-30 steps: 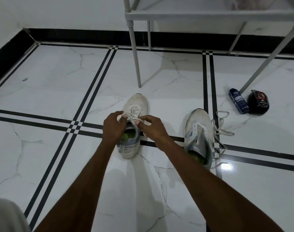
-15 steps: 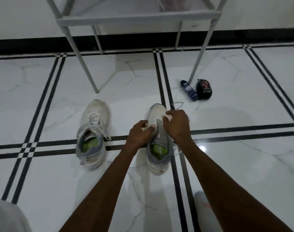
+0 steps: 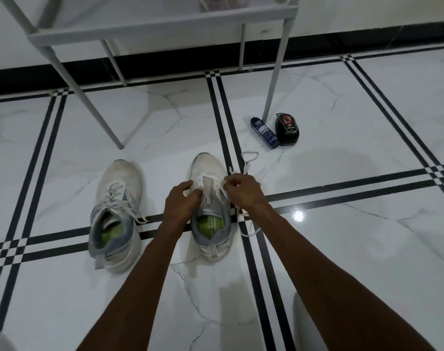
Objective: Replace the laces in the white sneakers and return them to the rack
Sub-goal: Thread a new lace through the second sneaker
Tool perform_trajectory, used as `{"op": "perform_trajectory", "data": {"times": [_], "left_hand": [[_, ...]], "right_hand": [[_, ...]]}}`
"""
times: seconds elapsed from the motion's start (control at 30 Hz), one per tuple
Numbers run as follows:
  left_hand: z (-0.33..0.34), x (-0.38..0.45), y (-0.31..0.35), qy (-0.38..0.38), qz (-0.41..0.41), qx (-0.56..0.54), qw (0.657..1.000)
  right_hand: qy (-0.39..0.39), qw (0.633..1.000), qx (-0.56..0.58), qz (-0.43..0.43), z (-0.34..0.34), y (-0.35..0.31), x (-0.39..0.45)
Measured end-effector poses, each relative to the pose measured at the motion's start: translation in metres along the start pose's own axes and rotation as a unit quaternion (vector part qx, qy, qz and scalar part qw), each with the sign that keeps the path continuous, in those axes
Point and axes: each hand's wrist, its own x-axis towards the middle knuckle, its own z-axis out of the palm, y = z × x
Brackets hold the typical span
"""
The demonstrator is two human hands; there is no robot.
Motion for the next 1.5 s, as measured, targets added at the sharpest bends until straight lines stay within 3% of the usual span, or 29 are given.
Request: {"op": "perform_trajectory", "data": {"times": [0.1, 0.23, 0.47, 0.53, 0.6, 0.67, 0.73, 0.9, 1.0, 1.07, 1.17, 1.23, 1.5], "left_hand": [[0.001, -0.002, 0.007, 0.065, 0.055, 0.06, 0.995], [0.007, -0.002, 0.02, 0.127, 0.178, 0.093, 0.971], [0.029, 0.006, 0.049, 0.042, 0.246, 0.128, 0.96], [0.032, 0.014, 0.057, -0.015, 0.274, 0.156, 0.949], [0.037, 0.018, 0.071, -0.095, 0.272, 0.175, 0.942], [0.04, 0.019, 0.087, -0.144, 0.244, 0.181, 0.942], [0.037, 0.018, 0.097, -0.173, 0.214, 0.137, 0.952], [0.003, 0.015, 0.101, -0.212, 0.149, 0.021, 0.966], [-0.021, 0.015, 0.107, -0.204, 0.137, -0.03, 0.969], [-0.029, 0.014, 0.112, -0.198, 0.154, -0.011, 0.968], [-0.021, 0.005, 0.123, -0.196, 0.207, 0.061, 0.956], [-0.011, 0.0, 0.128, -0.183, 0.228, 0.088, 0.952], [-0.035, 0.012, 0.101, -0.122, 0.239, 0.131, 0.954]], "right_hand": [[0.095, 0.994, -0.048, -0.025, -0.021, 0.011, 0.015], [0.067, 0.989, -0.123, -0.052, -0.03, 0.029, 0.033], [0.082, 0.977, -0.138, -0.138, -0.024, 0.031, 0.041], [0.033, 0.978, -0.121, -0.167, -0.036, 0.018, 0.042], [-0.03, 0.974, -0.121, -0.187, -0.052, 0.0, 0.045], [-0.035, 0.971, -0.111, -0.207, -0.07, -0.017, 0.047], [-0.011, 0.974, -0.086, -0.21, -0.088, -0.028, 0.046], [0.082, 0.989, 0.026, -0.119, -0.118, -0.015, 0.041], [0.133, 0.986, -0.089, -0.052, -0.124, 0.006, 0.05], [0.054, 0.975, -0.207, -0.057, -0.122, 0.006, 0.046], [-0.084, 0.97, -0.128, -0.187, -0.105, -0.024, 0.029], [-0.126, 0.955, -0.098, -0.252, -0.088, -0.047, 0.019], [0.005, 0.979, -0.135, -0.152, -0.097, -0.029, 0.035]]}}
